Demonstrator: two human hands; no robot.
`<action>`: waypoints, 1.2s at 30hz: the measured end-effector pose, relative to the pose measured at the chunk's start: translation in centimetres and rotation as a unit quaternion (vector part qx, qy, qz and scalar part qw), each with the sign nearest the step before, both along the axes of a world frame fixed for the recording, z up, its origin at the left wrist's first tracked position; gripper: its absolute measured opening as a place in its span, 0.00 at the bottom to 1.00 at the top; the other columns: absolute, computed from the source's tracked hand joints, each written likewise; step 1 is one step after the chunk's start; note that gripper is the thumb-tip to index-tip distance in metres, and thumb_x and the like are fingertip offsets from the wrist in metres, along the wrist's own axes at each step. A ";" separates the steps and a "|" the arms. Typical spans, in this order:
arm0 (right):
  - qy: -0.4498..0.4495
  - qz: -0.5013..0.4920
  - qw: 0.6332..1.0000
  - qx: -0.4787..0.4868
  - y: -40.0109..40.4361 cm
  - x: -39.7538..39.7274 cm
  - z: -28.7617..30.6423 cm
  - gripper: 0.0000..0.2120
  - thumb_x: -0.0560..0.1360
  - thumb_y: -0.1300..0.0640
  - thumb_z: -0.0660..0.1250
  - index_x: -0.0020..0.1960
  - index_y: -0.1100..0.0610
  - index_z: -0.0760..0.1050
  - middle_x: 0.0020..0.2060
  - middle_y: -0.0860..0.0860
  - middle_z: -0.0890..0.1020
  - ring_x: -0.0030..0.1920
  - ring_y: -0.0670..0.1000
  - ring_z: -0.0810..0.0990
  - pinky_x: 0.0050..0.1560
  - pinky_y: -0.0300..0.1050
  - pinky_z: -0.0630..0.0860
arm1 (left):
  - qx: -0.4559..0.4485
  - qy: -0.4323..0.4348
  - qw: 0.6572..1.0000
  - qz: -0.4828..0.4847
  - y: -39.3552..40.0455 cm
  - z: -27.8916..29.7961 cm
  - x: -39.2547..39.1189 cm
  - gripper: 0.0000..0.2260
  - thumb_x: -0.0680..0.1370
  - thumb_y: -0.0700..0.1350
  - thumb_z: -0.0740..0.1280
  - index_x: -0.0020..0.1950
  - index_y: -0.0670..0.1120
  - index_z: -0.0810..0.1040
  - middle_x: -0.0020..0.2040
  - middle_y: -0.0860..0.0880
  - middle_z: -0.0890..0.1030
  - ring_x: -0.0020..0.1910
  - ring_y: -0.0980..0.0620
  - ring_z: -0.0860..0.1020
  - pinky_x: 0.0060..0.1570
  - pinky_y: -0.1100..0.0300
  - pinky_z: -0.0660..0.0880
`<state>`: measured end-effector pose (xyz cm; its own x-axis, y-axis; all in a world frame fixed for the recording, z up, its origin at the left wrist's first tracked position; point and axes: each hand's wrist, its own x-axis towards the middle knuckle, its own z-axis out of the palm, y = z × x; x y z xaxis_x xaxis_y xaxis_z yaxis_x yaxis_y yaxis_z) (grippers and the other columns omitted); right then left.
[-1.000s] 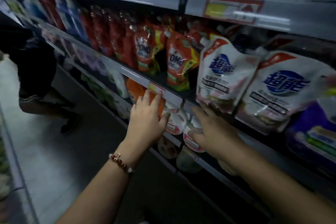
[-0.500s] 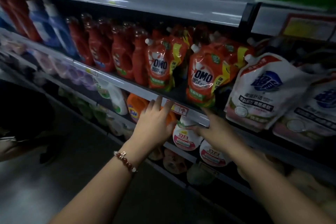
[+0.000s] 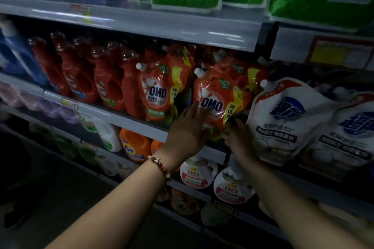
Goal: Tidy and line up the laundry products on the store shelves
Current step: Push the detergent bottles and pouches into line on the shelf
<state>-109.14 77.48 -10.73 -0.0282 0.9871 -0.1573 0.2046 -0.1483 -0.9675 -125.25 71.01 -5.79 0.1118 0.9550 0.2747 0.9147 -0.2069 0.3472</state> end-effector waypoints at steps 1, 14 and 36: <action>-0.001 -0.004 1.000 -0.002 0.1 -0.3 0.2 0.24 0.76 0.43 0.60 0.69 0.51 0.70 0.59 0.52 0.80 0.57 0.54 0.80 0.58 0.59 0.77 | 0.032 0.024 0.999 -0.017 0.7 0.6 0.6 0.28 0.78 0.54 0.59 0.78 0.49 0.63 0.80 0.40 0.58 0.76 0.37 0.61 0.66 0.40 0.71; -0.075 -0.022 0.991 0.106 -1.6 -2.8 -2.6 0.17 0.83 0.47 0.57 0.66 0.54 0.73 0.47 0.48 0.78 0.46 0.47 0.78 0.46 0.46 0.74 | 0.219 0.056 0.970 -0.089 7.2 3.8 2.2 0.18 0.77 0.44 0.67 0.66 0.43 0.77 0.64 0.36 0.73 0.54 0.37 0.76 0.41 0.50 0.78; -0.301 -0.182 0.926 0.140 -2.1 -1.1 -4.2 0.05 0.75 0.61 0.69 0.41 0.62 0.76 0.37 0.59 0.80 0.39 0.60 0.81 0.36 0.48 0.74 | 0.220 -0.213 0.940 -0.151 8.5 5.2 -0.8 0.10 0.82 0.41 0.62 0.52 0.42 0.83 0.51 0.45 0.81 0.48 0.49 0.79 0.49 0.60 0.75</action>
<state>-110.28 75.33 -14.94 0.3231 0.9185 0.2279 0.7053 -0.0731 -0.7051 -126.06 79.54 -0.57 0.1500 0.6805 0.7172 0.5879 -0.6446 0.4887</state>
